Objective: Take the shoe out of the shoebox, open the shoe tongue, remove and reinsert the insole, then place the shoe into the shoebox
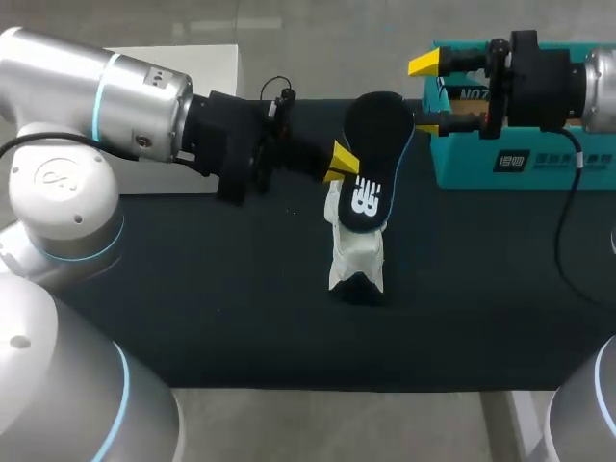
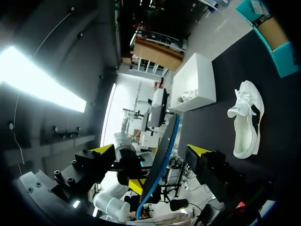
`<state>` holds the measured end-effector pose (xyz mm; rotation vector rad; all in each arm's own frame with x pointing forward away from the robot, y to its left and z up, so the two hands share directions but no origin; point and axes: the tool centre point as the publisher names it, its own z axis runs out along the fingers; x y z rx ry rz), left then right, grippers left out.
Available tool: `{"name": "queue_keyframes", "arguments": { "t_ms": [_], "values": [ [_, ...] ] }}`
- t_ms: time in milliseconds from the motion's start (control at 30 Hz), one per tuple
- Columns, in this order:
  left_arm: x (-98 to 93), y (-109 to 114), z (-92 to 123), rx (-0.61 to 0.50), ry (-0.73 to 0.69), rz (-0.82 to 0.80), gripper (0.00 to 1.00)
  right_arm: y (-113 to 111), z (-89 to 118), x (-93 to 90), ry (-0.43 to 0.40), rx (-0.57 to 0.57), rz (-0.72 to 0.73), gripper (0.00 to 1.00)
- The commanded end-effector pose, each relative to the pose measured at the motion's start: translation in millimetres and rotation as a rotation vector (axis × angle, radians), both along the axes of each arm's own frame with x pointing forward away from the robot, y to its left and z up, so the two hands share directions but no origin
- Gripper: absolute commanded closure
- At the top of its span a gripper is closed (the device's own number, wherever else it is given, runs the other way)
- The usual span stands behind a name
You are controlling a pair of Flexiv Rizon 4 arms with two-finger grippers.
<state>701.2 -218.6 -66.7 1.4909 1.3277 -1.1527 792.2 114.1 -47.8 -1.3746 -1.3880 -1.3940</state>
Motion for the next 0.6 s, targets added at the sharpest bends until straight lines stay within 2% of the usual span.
{"name": "queue_keyframes", "arguments": {
  "t_ms": [33,100,167,267,433,500,600],
  "values": [
    [11.3,-10,-4,0.007,-0.024,-0.005,1.00,7,-6,-1.7,0.009,0.010,0.002,0.00],
    [16.9,-13,-4,0.036,-0.064,-0.024,1.00,10,-10,-1.9,0.022,0.010,0.011,0.18],
    [22.1,-15,-5,0.052,-0.103,-0.037,1.00,12,-13,-2.0,0.035,0.008,0.022,0.51],
    [24.8,-18,-2,0.054,-0.103,-0.031,1.00,14,-17,-1.9,0.047,0.001,0.032,0.58],
    [26.1,-20,-1,0.061,-0.126,-0.009,1.00,14,-21,-2.3,0.056,0.004,0.027,0.82],
    [25.9,-20,-1,0.059,-0.121,-0.002,1.00,13,-22,-2.4,0.058,0.004,0.024,1.00],
    [24.0,-19,-3,0.061,-0.116,0.002,1.00,12,-23,-2.2,0.059,-0.001,0.016,1.00]
  ]
}}
